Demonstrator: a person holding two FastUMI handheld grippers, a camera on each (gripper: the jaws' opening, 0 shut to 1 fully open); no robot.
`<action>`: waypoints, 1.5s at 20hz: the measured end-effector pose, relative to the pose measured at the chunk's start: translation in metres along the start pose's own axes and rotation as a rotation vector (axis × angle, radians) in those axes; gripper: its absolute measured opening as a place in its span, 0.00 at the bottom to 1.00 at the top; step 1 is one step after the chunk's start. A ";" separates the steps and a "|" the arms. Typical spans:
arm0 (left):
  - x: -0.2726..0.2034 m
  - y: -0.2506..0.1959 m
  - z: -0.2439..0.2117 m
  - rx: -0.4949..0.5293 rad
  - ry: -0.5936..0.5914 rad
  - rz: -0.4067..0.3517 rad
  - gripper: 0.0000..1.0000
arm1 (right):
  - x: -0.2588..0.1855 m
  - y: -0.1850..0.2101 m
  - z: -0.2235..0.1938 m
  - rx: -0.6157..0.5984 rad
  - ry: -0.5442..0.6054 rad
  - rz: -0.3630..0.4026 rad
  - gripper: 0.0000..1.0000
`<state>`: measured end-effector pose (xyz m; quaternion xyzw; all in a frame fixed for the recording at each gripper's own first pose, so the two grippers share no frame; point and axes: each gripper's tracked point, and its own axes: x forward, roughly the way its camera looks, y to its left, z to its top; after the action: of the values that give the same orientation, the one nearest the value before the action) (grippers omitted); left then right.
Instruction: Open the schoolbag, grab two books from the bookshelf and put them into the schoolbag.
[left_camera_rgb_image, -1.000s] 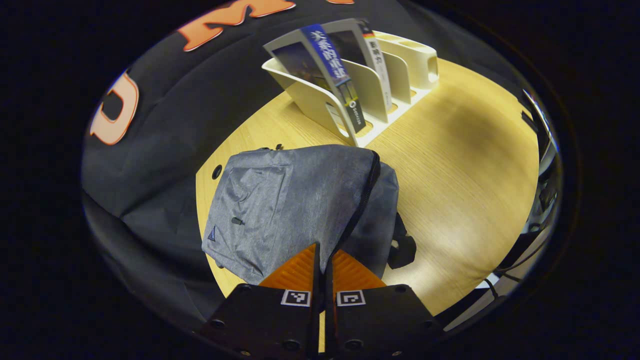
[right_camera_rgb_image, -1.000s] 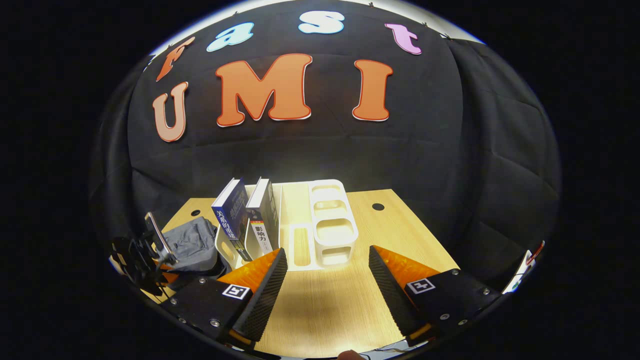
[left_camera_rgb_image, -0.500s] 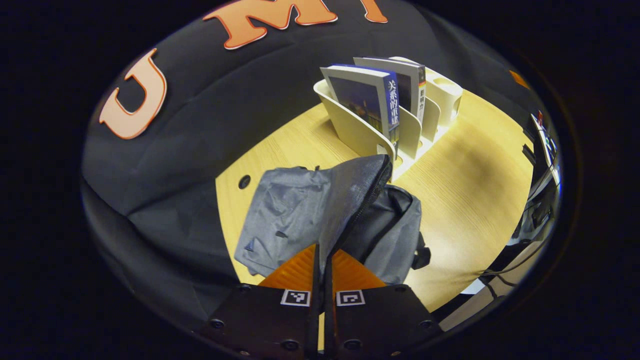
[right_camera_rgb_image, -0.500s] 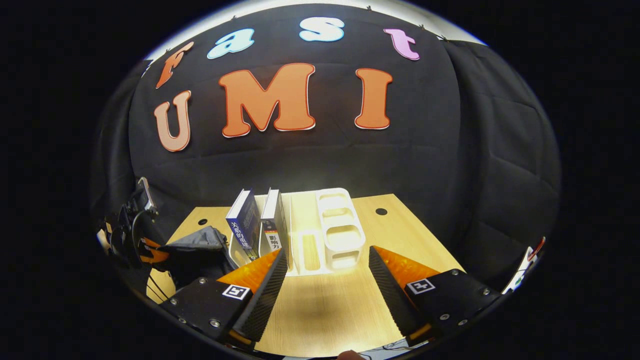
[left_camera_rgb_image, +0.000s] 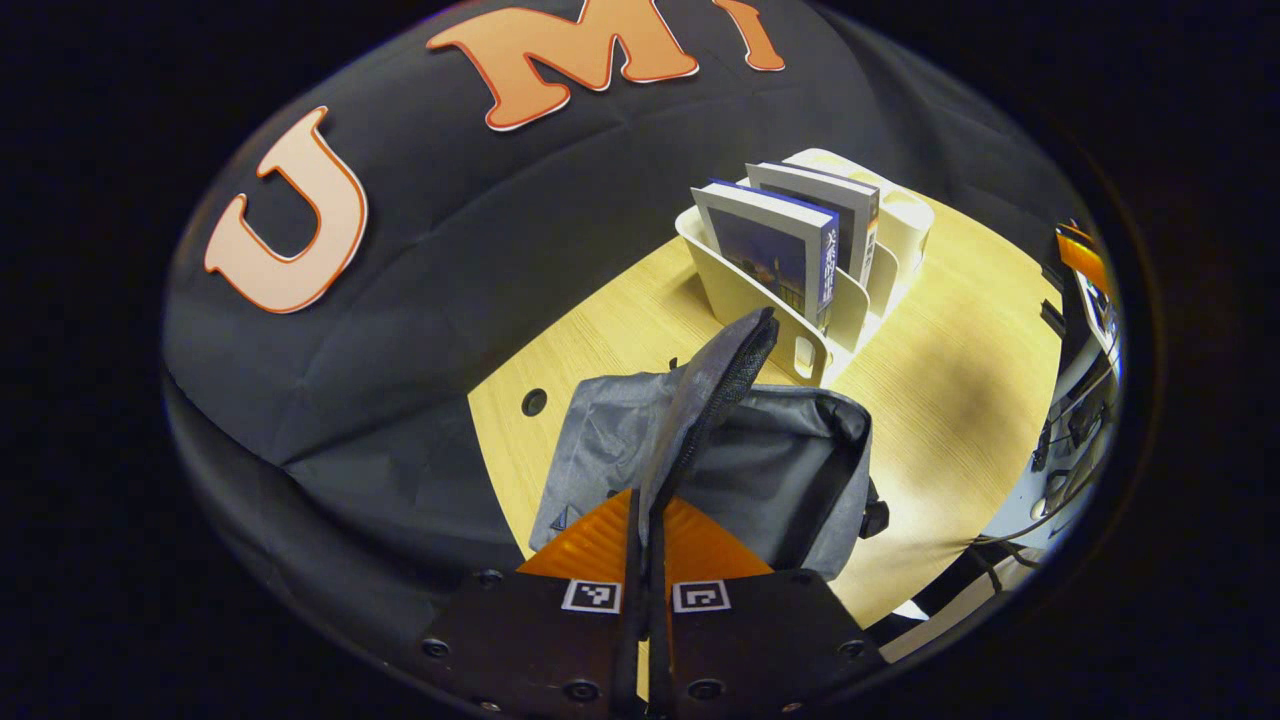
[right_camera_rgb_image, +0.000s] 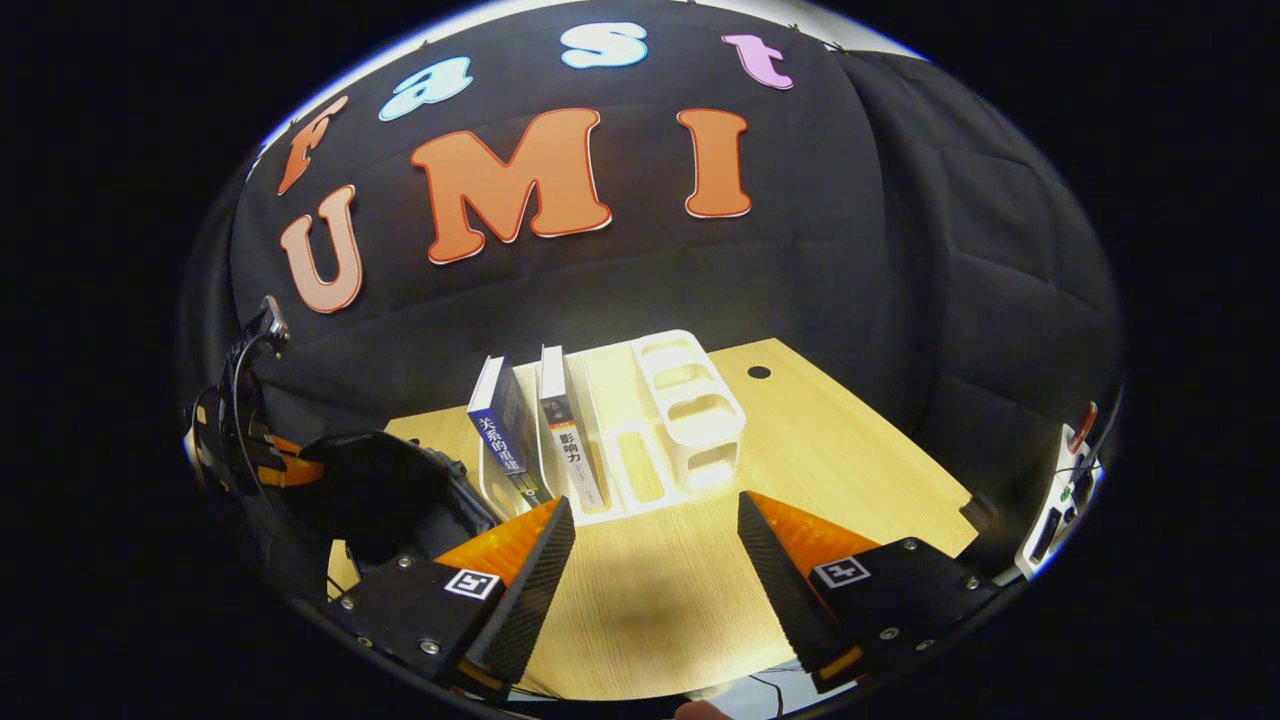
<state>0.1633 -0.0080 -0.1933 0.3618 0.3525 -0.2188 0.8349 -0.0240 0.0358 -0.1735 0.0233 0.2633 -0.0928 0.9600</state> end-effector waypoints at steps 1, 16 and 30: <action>-0.002 0.003 0.003 -0.001 0.002 0.006 0.05 | -0.002 -0.003 -0.002 -0.004 0.019 0.006 0.98; -0.001 0.026 0.006 -0.090 -0.001 0.057 0.05 | 0.015 0.106 0.112 -0.225 0.364 0.337 0.98; 0.023 0.055 0.009 -0.147 -0.088 -0.048 0.05 | 0.188 0.212 0.076 -0.278 0.689 0.169 0.99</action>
<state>0.2163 0.0178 -0.1810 0.2808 0.3390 -0.2281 0.8685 0.2137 0.2056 -0.2048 -0.0558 0.5779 0.0368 0.8134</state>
